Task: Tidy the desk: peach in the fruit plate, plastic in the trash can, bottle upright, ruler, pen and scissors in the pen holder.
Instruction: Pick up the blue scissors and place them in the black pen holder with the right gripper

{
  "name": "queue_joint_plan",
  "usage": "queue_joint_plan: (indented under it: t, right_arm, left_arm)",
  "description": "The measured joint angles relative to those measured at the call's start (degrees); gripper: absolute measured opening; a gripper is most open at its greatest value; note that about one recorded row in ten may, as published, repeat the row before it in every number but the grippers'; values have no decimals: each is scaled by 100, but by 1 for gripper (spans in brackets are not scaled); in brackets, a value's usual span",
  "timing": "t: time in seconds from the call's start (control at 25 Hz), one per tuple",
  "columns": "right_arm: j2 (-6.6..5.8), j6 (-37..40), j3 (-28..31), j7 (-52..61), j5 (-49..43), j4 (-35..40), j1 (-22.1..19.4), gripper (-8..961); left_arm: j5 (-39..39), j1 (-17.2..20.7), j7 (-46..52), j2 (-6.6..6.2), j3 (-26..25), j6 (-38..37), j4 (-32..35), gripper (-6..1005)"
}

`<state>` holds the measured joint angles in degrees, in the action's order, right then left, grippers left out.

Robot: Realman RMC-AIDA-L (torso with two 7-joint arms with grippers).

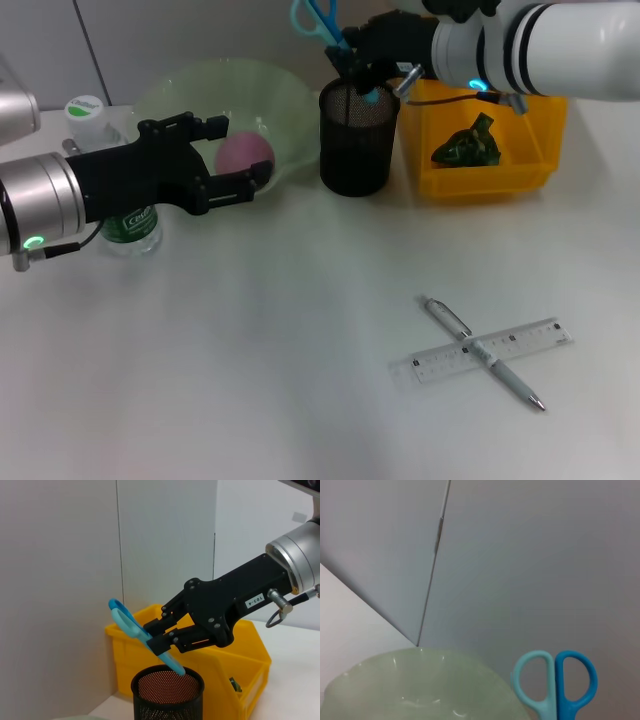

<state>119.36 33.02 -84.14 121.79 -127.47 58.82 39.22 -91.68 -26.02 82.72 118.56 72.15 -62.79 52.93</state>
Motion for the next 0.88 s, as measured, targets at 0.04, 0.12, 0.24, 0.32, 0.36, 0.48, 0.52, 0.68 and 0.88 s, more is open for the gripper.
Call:
queue_joint_plan:
  t: [0.04,0.12,0.24,0.32,0.36,0.48,0.52,0.68,0.88]
  right_arm:
    - [2,-6,-1,-3,6,-7,-19,220]
    - [5,-18,-3,-3,10,-8,-49,221]
    - [8,-153,-64,-15,63,-45,-106,221]
    - [9,-320,-163,-21,115,-96,-134,221]
    - [9,-395,-216,-21,135,-119,-138,221]
    - [7,-617,-337,-30,171,-206,-143,221]
    - [7,-617,-337,-30,171,-206,-143,221]
    - [4,-846,-458,-192,413,-295,-144,220]
    - [1,-915,-498,-706,1037,-368,-168,223]
  left_arm:
    - [0,0,0,0,0,0,0,802]
    - [16,30,-22,0,0,-14,-2,802]
    - [18,29,-22,0,0,-15,-2,802]
    - [18,24,-26,0,0,-14,-2,802]
    - [17,22,-28,0,0,-14,-2,802]
    - [3,17,-30,0,0,-12,-2,802]
    - [2,17,-30,0,0,-13,-2,802]
    - [2,18,-31,-1,1,-15,-2,802]
    - [17,25,-82,-6,0,-22,-2,802]
